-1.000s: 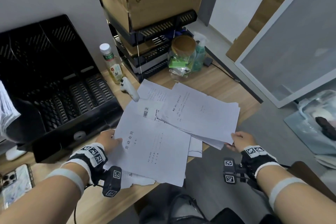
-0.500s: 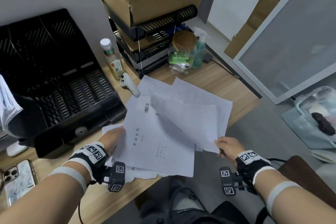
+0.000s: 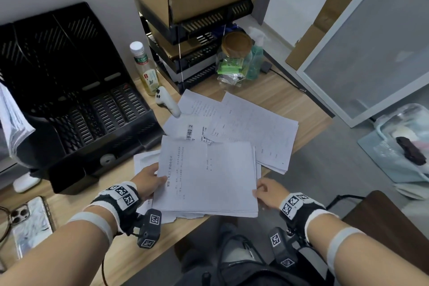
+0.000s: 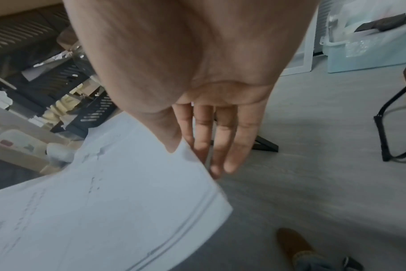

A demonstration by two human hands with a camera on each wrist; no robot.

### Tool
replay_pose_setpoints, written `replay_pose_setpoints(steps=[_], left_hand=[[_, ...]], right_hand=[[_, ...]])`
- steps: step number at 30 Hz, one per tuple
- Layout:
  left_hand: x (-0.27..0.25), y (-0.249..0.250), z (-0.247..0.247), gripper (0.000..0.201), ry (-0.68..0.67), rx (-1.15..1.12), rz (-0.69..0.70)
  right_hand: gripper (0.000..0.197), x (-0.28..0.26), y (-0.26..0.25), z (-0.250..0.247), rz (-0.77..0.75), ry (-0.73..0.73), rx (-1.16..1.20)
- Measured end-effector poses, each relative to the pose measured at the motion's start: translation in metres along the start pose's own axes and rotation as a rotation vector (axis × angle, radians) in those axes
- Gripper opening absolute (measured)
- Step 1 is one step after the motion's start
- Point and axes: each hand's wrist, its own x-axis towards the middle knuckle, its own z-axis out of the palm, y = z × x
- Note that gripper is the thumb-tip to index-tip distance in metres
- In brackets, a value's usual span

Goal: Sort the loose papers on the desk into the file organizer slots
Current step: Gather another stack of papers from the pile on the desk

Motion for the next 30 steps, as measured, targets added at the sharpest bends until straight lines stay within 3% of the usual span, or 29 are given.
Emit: replay_pose_setpoints(steps=[2, 4, 6, 8, 10, 12, 14, 16, 18, 20, 23, 30], left_hand=[[-0.005, 0.003, -0.005, 0.041, -0.017, -0.002, 0.047], [-0.010, 0.008, -0.012, 0.044, -0.028, 0.010, 0.097], [-0.012, 0.014, -0.022, 0.045, -0.028, 0.046, 0.152], [-0.014, 0.021, -0.030, 0.043, -0.039, 0.106, 0.220], [-0.016, 0.032, -0.033, 0.042, -0.058, 0.178, 0.288], [-0.018, 0.046, -0.030, 0.041, -0.066, 0.212, 0.346], [-0.021, 0.059, -0.021, 0.035, -0.061, 0.187, 0.399], [-0.022, 0.071, -0.010, 0.024, -0.050, 0.136, 0.450], [-0.021, 0.081, 0.001, 0.011, 0.006, 0.046, 0.474], [-0.015, 0.087, 0.013, 0.005, 0.066, -0.059, 0.451], [-0.001, 0.088, 0.037, 0.013, -0.011, -0.130, 0.297], [0.031, 0.086, 0.103, 0.025, -0.111, -0.368, -0.043]], right_hand=[[0.026, 0.004, -0.004, 0.000, 0.029, 0.054, 0.021], [0.046, 0.005, -0.013, -0.003, 0.036, 0.204, 0.047], [0.064, 0.004, -0.024, -0.008, -0.067, 0.428, 0.058], [0.073, 0.001, -0.041, -0.021, -0.245, 0.541, 0.050], [0.073, -0.003, -0.062, -0.037, -0.378, 0.427, 0.040], [0.065, -0.004, -0.082, -0.052, -0.386, 0.167, -0.034], [0.052, -0.007, -0.097, -0.062, -0.365, -0.001, -0.226], [0.028, -0.012, -0.105, -0.068, -0.383, -0.007, -0.303], [0.020, -0.015, -0.106, -0.078, -0.374, 0.097, -0.281], [0.016, -0.010, -0.097, -0.095, -0.352, 0.232, -0.246], [0.028, 0.005, -0.077, -0.130, -0.223, 0.381, -0.227], [0.025, 0.080, -0.077, -0.199, -0.084, 0.358, -0.576]])
